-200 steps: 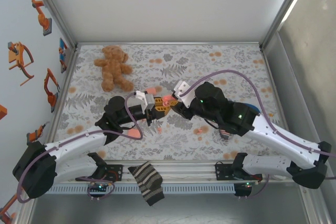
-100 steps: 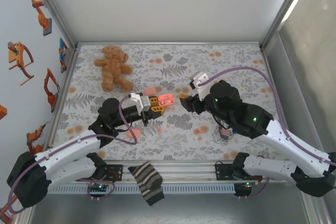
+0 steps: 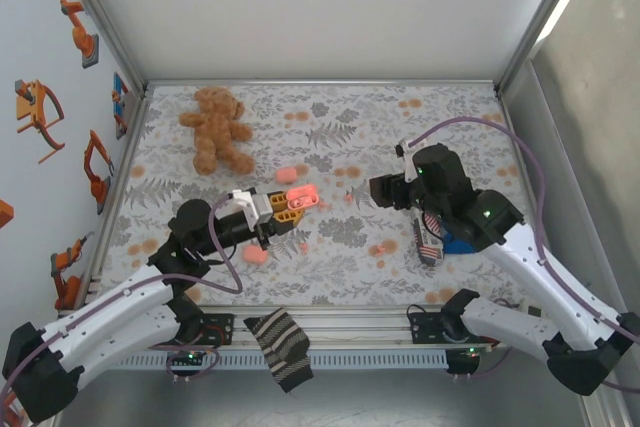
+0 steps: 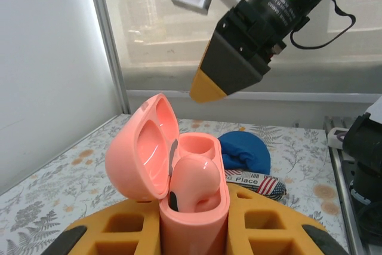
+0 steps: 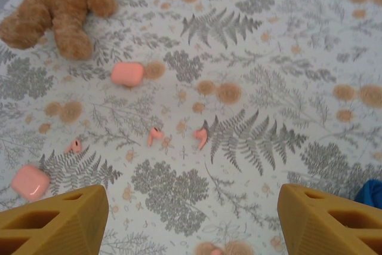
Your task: Insert the wireless bluetooth earbuds into the charging case
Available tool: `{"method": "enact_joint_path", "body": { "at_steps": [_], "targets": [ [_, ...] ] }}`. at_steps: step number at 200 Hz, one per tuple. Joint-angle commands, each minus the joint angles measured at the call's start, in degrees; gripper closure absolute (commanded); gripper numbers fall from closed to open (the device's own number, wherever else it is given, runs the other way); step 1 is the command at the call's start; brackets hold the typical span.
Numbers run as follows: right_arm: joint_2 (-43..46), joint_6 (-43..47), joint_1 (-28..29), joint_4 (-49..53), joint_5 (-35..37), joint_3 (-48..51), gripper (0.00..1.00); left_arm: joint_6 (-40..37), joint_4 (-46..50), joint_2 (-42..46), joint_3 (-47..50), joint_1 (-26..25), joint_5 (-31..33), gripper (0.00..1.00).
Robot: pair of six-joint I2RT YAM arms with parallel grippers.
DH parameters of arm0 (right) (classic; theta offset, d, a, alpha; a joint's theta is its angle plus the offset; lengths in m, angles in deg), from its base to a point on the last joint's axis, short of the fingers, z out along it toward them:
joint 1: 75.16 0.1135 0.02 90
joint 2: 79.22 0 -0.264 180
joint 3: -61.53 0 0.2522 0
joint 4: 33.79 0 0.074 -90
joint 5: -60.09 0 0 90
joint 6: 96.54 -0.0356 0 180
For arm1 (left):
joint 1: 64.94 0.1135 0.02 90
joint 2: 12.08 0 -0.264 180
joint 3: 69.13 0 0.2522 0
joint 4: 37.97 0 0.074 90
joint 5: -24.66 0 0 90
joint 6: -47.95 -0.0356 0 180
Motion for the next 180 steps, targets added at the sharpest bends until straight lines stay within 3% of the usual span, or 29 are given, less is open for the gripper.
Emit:
{"method": "enact_joint_path", "body": {
  "at_steps": [1,69,114,180],
  "targets": [
    [-2.4,-5.2,-2.3,3.4,-6.5,2.5,0.27,-2.3,2.9,2.6,0.4,-0.3,1.3,1.0],
    [-9.3,-13.0,-5.8,3.8,-11.6,12.6,0.31,-2.4,5.6,6.6,1.6,-0.4,1.5,1.0],
    [-11.1,-18.3,-5.8,-4.1,-14.7,22.2,0.25,-2.5,5.8,8.7,3.3,-0.3,2.0,1.0],
    [-18.9,-19.4,-5.7,-9.0,-16.1,23.2,0.33,-2.2,5.7,9.7,4.0,-0.3,2.5,1.0]
  ]
}}
